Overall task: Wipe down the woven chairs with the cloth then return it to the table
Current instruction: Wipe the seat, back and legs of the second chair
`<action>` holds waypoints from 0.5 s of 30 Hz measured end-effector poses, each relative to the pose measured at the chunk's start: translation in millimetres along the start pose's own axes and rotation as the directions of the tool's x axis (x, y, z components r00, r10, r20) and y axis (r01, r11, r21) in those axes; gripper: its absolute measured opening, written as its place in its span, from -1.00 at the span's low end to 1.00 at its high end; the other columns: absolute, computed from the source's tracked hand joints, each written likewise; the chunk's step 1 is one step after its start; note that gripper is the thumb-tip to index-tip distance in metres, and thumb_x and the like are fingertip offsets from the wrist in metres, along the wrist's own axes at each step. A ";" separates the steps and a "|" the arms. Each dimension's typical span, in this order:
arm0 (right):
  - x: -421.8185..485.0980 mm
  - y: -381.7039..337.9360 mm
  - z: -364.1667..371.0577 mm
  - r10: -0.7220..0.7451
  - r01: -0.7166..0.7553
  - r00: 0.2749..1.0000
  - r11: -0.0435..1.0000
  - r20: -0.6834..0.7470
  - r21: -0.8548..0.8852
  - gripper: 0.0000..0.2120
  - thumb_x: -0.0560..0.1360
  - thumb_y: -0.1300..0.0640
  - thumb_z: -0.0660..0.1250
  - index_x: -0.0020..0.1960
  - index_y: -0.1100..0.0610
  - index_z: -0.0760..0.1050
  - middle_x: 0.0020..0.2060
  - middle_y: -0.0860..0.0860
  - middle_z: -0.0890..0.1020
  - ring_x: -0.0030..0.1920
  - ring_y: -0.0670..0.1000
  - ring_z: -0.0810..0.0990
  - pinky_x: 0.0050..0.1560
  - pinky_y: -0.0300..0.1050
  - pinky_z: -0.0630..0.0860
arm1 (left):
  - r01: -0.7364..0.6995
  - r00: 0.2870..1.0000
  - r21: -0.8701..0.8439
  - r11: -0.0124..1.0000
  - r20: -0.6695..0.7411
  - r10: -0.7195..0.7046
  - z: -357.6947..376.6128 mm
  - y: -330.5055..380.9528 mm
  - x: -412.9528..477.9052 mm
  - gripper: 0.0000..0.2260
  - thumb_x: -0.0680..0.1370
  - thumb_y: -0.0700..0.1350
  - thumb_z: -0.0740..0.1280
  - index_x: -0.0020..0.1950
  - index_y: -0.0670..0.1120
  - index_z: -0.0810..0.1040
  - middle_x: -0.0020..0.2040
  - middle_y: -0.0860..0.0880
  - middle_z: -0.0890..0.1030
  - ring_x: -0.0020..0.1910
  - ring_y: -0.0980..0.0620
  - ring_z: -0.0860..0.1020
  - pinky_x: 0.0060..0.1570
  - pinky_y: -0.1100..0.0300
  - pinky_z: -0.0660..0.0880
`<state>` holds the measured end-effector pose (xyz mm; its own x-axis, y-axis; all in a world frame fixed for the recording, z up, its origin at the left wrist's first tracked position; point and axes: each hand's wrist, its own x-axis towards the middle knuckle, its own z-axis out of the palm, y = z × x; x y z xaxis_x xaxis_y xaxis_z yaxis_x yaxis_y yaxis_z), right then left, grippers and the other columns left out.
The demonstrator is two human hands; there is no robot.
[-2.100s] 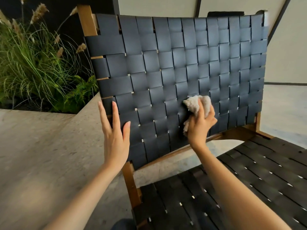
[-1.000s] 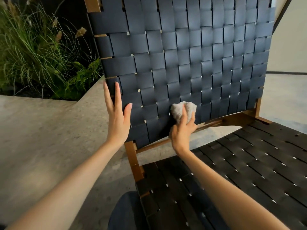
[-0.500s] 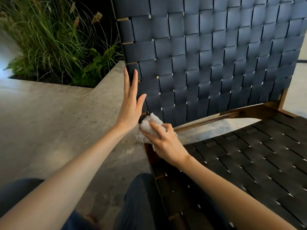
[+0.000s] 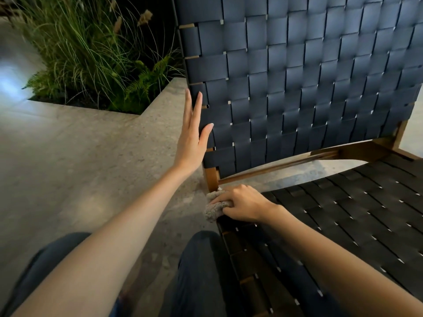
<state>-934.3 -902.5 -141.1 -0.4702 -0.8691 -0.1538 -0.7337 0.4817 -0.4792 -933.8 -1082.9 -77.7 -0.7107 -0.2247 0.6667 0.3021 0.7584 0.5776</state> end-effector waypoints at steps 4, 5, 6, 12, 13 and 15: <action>-4.0 -1.6 -0.9 0.094 -0.094 0.996 0.991 0.002 0.100 -0.76 0.43 0.04 0.26 0.02 -0.06 0.64 -0.06 -0.06 0.69 -0.13 -0.09 0.61 -0.04 -0.08 0.58 | -0.010 1.000 0.000 1.000 0.013 0.010 -2.1 -4.8 -0.1 -0.42 0.61 -0.19 0.24 0.55 -0.13 0.01 0.51 0.01 -0.15 0.52 0.14 -0.11 0.32 0.55 0.06; -5.1 -2.0 1.8 0.129 -0.127 0.992 0.986 -0.012 0.108 -0.77 0.42 0.02 0.25 -0.02 -0.04 0.64 -0.11 -0.06 0.68 -0.18 -0.09 0.60 -0.09 -0.06 0.58 | -0.019 1.000 -0.005 1.000 0.021 0.019 -2.2 -6.6 0.9 -0.42 0.61 -0.19 0.23 0.55 -0.14 0.01 0.51 -0.01 -0.15 0.54 0.03 -0.07 0.30 0.57 0.08; -6.6 -2.5 5.6 0.162 -0.156 0.986 0.981 -0.036 0.117 -0.78 0.42 0.01 0.24 -0.04 -0.04 0.64 -0.13 -0.08 0.68 -0.20 -0.10 0.60 -0.13 -0.07 0.58 | -0.032 0.999 -0.012 0.999 0.026 0.032 -1.7 -8.4 1.6 -0.42 0.60 -0.19 0.23 0.54 -0.16 0.02 0.51 -0.03 -0.15 0.54 -0.06 -0.04 0.27 0.60 0.09; -2.7 -15.9 21.2 0.357 -0.284 0.911 0.905 -0.205 0.316 -0.80 0.40 0.09 0.27 -0.27 -0.18 0.59 -0.32 -0.20 0.61 -0.29 -0.14 0.57 -0.22 -0.06 0.55 | -0.110 0.992 -0.082 0.991 0.057 0.115 1.9 -33.7 4.7 -0.43 0.60 -0.08 0.24 0.53 -0.13 0.07 0.54 -0.23 -0.04 0.53 -0.19 -0.03 0.47 0.20 0.05; 0.9 -18.7 19.3 0.379 -0.302 0.900 0.898 -0.215 0.319 -0.74 0.40 0.11 0.28 -0.30 -0.24 0.57 -0.33 -0.20 0.61 -0.30 -0.13 0.56 -0.22 -0.04 0.54 | -0.114 0.990 -0.099 0.989 0.072 0.121 1.5 -38.7 6.4 -0.43 0.59 -0.03 0.24 0.54 -0.01 0.06 0.54 -0.21 -0.03 0.53 -0.19 -0.03 0.46 0.14 0.07; 10.6 -24.7 15.7 0.430 -0.361 0.880 0.882 -0.203 0.304 -0.75 0.41 0.13 0.28 -0.17 -0.20 0.64 -0.22 -0.16 0.66 -0.23 -0.10 0.59 -0.15 -0.01 0.54 | -0.184 0.977 -0.141 0.973 0.086 0.197 0.2 -48.4 10.7 -0.41 0.59 0.02 0.24 0.50 0.27 -0.01 0.54 -0.12 -0.06 0.54 -0.18 -0.02 0.46 0.16 0.10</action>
<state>-913.5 -925.4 -144.5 -0.8287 -0.5346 -0.1659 -0.3283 0.7042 -0.6295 -956.2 -1121.9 -98.6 -0.6891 -0.0177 0.7245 0.5138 0.6930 0.5057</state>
